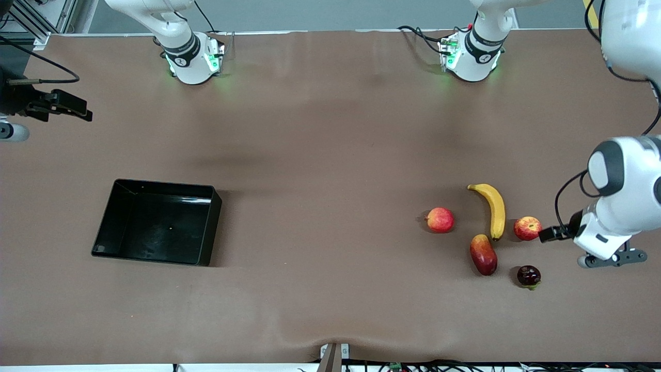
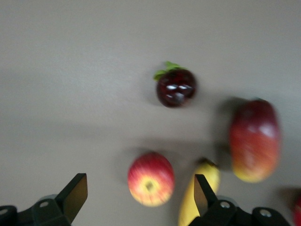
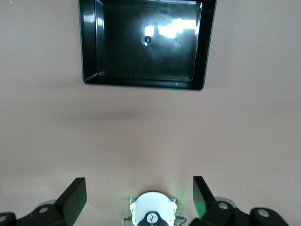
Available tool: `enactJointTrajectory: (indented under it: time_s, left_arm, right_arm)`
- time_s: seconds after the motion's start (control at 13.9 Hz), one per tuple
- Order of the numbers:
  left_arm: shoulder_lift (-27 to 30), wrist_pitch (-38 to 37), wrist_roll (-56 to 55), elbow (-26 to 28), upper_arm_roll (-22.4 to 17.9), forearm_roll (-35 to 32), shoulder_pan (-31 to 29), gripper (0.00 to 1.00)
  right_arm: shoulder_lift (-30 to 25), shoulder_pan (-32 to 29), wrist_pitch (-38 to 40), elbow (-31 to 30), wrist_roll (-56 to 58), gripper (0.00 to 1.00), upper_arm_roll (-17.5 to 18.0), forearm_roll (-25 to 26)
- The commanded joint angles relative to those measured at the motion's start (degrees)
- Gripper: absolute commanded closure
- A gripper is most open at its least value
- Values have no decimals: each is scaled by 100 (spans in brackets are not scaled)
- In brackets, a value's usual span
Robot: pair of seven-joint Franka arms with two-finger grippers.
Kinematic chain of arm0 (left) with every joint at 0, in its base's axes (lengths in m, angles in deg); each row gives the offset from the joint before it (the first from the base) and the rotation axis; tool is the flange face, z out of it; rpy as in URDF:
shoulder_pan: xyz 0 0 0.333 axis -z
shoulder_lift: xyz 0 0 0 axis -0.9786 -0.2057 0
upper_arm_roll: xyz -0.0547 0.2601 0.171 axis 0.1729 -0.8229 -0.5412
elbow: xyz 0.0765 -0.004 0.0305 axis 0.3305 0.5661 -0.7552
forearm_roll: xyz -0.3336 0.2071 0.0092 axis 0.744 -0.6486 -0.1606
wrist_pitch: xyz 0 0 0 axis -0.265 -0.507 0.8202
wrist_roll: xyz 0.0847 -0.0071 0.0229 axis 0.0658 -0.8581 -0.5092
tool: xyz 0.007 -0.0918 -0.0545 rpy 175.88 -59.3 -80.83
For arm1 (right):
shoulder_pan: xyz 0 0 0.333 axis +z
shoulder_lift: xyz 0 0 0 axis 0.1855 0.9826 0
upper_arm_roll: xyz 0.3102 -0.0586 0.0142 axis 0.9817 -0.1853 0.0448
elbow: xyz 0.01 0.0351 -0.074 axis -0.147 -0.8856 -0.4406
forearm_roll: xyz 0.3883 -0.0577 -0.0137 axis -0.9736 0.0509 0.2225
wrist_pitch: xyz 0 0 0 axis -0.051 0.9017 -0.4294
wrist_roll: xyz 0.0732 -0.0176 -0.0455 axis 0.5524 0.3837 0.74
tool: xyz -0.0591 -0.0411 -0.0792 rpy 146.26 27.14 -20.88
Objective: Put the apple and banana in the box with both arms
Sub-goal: 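Reach the left gripper to the red apple beside the banana and grasp it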
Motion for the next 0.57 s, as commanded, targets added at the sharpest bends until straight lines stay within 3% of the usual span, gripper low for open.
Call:
enactJointTrajectory:
  time_s: [0.0,0.36,0.5]
  left_arm:
    - [-354,406,-18,-73,37,-318,-91,0]
    - [-574,416,-395,23,73,-249,-13,0]
    - [-574,416,-484,155,73,-249,49,0]
  right_arm:
    - [-75,-9,139,3,-15,0,2,13]
    - [-93,-70,-168,12,-15,0,-24,100]
    - [-6,-359,-449,-15,-6,0,-16,100]
